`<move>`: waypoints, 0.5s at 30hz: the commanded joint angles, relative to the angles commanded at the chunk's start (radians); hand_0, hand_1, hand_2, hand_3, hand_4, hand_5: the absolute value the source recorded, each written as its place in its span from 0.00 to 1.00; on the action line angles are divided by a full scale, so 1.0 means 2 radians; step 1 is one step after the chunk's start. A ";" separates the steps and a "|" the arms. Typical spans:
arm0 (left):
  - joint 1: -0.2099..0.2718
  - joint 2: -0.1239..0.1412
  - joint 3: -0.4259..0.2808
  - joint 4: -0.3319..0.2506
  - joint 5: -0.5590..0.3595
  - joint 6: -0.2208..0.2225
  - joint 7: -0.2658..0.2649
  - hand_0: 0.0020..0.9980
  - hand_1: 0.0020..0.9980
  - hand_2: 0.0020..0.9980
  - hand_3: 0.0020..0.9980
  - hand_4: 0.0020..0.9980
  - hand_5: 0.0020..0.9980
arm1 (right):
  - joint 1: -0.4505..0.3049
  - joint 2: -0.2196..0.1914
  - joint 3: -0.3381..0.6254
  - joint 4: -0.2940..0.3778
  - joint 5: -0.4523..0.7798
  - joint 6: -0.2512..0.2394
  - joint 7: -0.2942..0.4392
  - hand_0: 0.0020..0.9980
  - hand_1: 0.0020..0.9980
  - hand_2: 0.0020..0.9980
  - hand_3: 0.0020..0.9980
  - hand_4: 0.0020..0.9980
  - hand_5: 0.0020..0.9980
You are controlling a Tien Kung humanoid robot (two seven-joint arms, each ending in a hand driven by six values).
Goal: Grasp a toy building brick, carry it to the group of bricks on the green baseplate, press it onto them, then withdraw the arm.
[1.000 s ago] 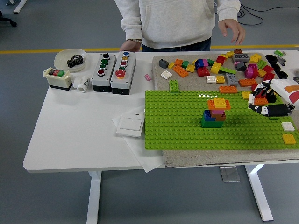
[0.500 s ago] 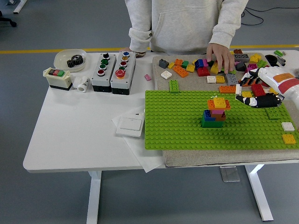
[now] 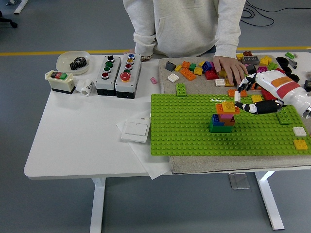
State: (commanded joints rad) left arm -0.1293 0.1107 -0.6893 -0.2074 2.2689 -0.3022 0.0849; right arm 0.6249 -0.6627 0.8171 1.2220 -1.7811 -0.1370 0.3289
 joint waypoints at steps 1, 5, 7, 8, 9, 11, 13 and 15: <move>0.000 0.000 0.000 0.000 0.000 0.000 0.000 0.82 0.81 0.81 0.60 0.68 0.60 | 0.001 0.000 -0.001 -0.001 0.000 0.000 0.000 0.46 0.50 0.56 0.53 0.79 0.46; 0.000 0.000 -0.001 0.000 0.000 -0.001 0.000 0.82 0.81 0.81 0.60 0.68 0.60 | 0.003 0.000 -0.005 -0.005 -0.002 0.000 0.001 0.46 0.50 0.56 0.53 0.79 0.46; 0.000 0.000 -0.001 0.000 0.000 -0.001 0.000 0.82 0.81 0.81 0.60 0.68 0.60 | 0.004 0.000 -0.007 -0.008 -0.003 -0.001 0.002 0.46 0.50 0.56 0.53 0.79 0.46; 0.000 0.000 -0.002 0.000 0.000 -0.001 0.000 0.82 0.81 0.81 0.60 0.68 0.60 | 0.005 0.000 -0.008 -0.010 -0.004 -0.001 0.002 0.46 0.50 0.56 0.53 0.79 0.46; 0.000 0.000 -0.002 0.000 0.000 -0.001 0.000 0.82 0.81 0.81 0.60 0.68 0.60 | 0.006 0.000 -0.008 -0.012 -0.004 -0.001 0.003 0.46 0.50 0.56 0.53 0.79 0.46; 0.000 0.000 -0.002 0.000 0.000 -0.001 0.000 0.82 0.81 0.81 0.60 0.68 0.60 | 0.007 0.001 -0.010 -0.015 -0.004 -0.002 0.003 0.46 0.50 0.56 0.53 0.79 0.46; 0.000 0.000 -0.002 0.000 0.000 0.000 0.000 0.82 0.81 0.81 0.60 0.68 0.60 | 0.009 0.001 -0.012 -0.020 -0.004 -0.002 0.004 0.46 0.50 0.56 0.53 0.79 0.46; 0.000 0.000 -0.002 0.000 0.000 0.000 0.000 0.82 0.81 0.81 0.60 0.68 0.60 | 0.010 0.002 -0.014 -0.023 -0.005 -0.003 0.004 0.46 0.50 0.56 0.53 0.80 0.46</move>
State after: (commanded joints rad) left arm -0.1294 0.1112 -0.6933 -0.2075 2.2689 -0.3020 0.0850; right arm 0.6459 -0.6587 0.7894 1.1766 -1.7907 -0.1427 0.3375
